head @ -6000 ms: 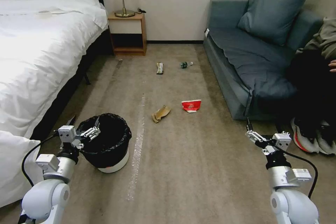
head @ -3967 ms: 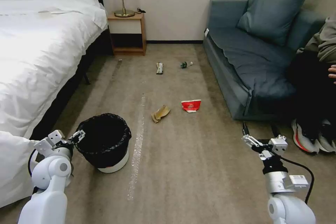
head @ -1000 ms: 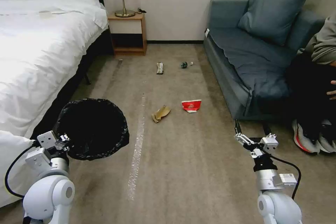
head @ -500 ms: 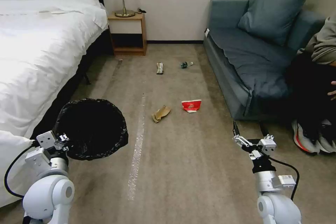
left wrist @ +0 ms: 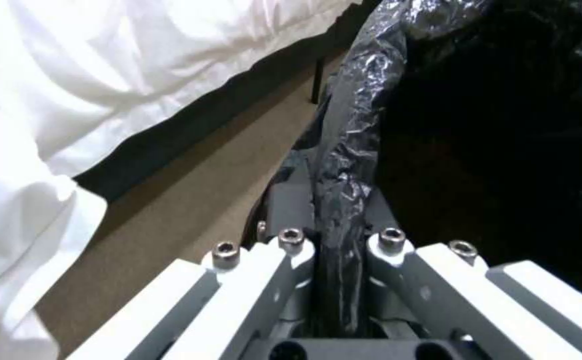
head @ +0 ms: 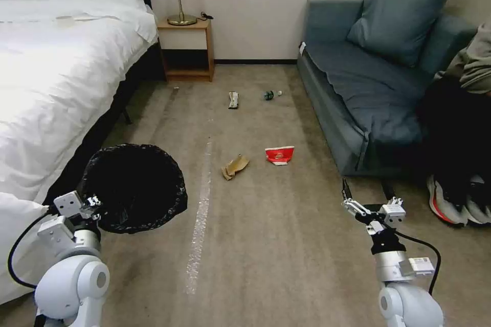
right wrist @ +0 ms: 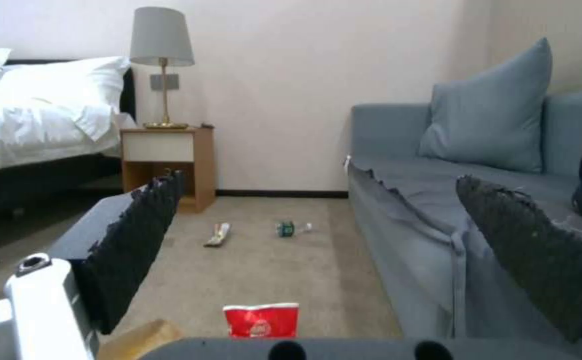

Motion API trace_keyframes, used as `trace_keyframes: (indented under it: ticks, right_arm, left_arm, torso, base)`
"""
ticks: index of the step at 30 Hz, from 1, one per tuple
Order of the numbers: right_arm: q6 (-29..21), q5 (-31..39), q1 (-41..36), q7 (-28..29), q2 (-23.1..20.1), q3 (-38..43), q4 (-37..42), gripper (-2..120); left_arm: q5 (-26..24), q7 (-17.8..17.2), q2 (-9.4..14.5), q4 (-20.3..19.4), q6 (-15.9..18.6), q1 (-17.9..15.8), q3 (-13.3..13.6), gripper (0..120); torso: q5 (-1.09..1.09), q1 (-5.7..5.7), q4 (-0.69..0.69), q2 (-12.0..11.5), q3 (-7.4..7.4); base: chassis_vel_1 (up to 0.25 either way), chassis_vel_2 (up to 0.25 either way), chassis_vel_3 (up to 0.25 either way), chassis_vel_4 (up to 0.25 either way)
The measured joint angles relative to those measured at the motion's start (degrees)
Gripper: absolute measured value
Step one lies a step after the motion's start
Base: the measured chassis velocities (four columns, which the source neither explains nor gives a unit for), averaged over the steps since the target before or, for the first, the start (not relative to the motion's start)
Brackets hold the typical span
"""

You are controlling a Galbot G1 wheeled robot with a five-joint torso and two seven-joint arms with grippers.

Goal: Pick up the trash bin, then pick up the garbage on the floor and place it into the trash bin.

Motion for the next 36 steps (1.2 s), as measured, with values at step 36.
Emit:
trace_keyframes:
  ticks: [36]
  right_arm:
    - [0.9,0.5,0.0,-0.7,0.2,0.6,0.0,100]
  left_arm:
    - [0.8,0.2,-0.1,-0.7,-0.8,0.4,-0.1,3]
  torso:
    - [0.0,0.0,0.0,0.0,0.0]
  base:
    - [-0.057,0.06,0.057,-0.061]
